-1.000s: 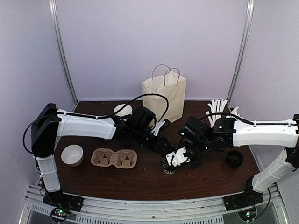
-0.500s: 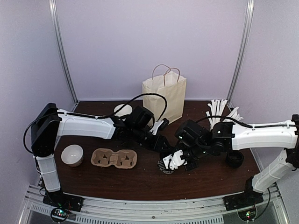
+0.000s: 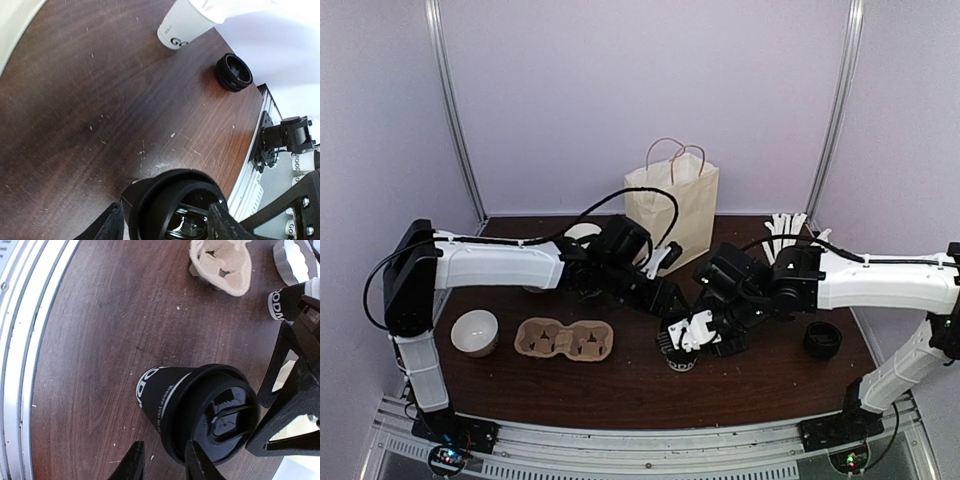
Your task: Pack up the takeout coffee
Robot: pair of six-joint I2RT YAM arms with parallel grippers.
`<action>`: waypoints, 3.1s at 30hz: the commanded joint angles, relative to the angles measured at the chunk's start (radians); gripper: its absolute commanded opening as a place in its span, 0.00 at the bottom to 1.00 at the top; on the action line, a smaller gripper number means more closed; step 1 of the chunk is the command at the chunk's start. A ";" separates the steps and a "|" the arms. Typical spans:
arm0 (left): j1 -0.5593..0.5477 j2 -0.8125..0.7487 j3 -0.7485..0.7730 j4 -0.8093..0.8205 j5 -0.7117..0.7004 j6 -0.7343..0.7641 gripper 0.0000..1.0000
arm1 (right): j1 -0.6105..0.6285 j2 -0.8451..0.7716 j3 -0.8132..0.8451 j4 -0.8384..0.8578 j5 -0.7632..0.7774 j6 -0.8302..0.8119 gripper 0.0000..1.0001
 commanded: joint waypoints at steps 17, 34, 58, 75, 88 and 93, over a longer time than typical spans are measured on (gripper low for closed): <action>-0.021 -0.221 -0.064 -0.108 -0.155 0.018 0.60 | -0.325 -0.077 0.075 -0.037 -0.396 0.246 0.54; -0.097 -0.160 -0.120 -0.127 -0.166 -0.079 0.63 | -0.434 0.135 0.072 -0.130 -0.570 0.154 0.71; 0.012 -0.056 -0.067 -0.020 -0.082 -0.037 0.57 | -0.312 0.117 0.038 -0.233 -0.604 0.139 0.71; 0.020 -0.136 -0.065 -0.028 -0.079 0.047 0.60 | -0.460 0.064 0.042 -0.179 -0.542 0.366 0.67; 0.017 -0.025 -0.039 0.047 -0.004 -0.007 0.59 | -0.481 0.209 0.140 -0.202 -0.672 0.423 0.59; 0.017 -0.007 -0.046 0.027 -0.012 -0.004 0.58 | -0.500 0.250 0.158 -0.203 -0.694 0.436 0.57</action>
